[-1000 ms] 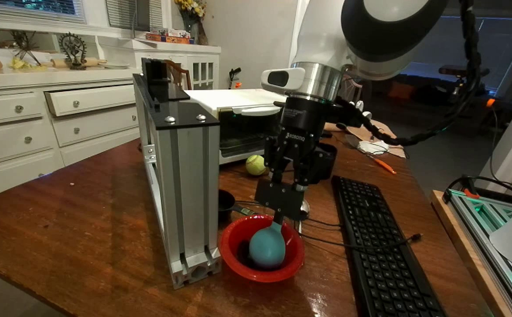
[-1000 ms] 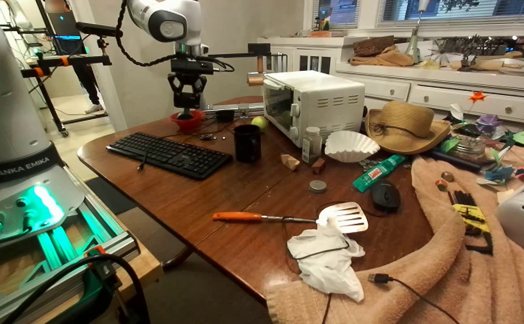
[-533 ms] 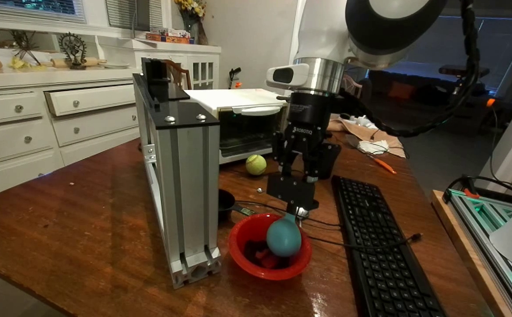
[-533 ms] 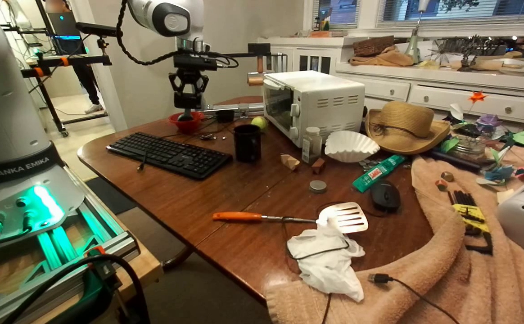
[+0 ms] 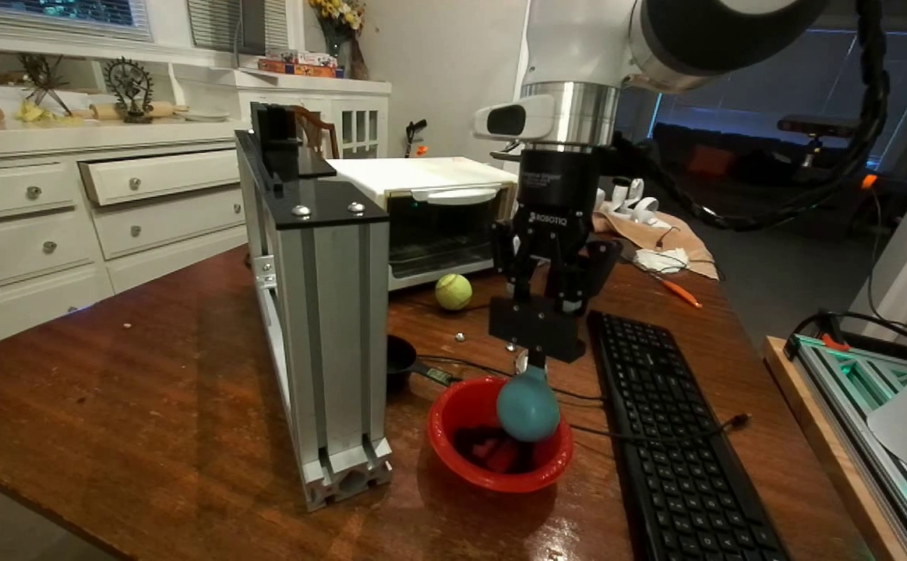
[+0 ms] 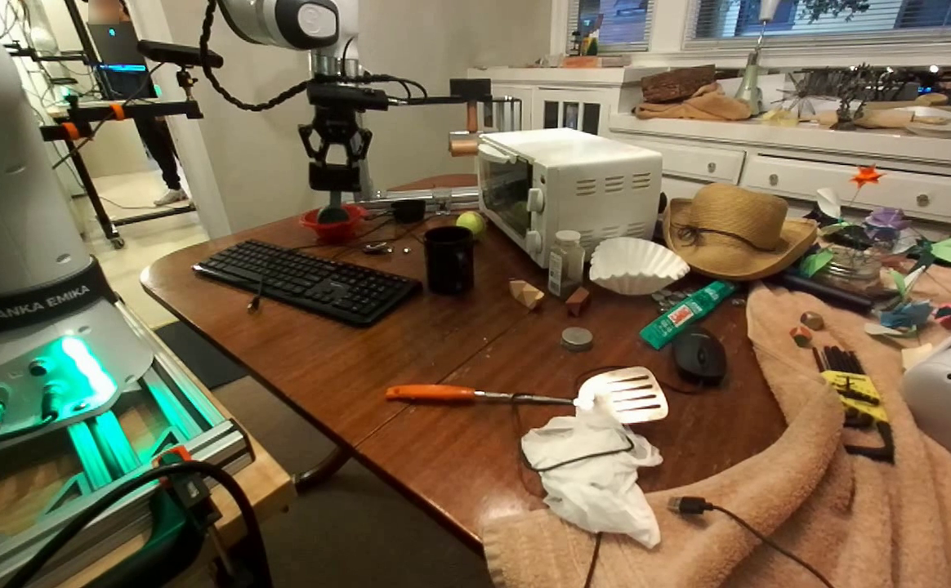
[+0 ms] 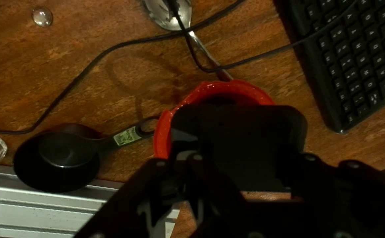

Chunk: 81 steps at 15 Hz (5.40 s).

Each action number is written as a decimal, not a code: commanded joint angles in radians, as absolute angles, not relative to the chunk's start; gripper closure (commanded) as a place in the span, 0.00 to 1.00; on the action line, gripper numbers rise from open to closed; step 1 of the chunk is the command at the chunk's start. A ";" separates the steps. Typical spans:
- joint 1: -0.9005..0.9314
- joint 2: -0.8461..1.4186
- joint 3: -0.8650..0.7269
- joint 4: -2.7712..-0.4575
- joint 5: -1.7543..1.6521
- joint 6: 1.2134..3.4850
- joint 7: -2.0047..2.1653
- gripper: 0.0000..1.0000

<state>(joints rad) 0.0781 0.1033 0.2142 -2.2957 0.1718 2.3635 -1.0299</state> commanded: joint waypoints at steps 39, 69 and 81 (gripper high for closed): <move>0.259 -0.048 0.256 -2.090 -0.543 1.793 -0.773 0.52; 0.110 -0.182 0.073 -2.230 -0.560 1.848 -0.892 0.77; 0.050 -0.203 -0.010 -2.334 -0.533 2.024 -0.891 0.77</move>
<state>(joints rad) 0.0695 -0.1809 0.0072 -2.2864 -0.5472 1.9663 -0.8912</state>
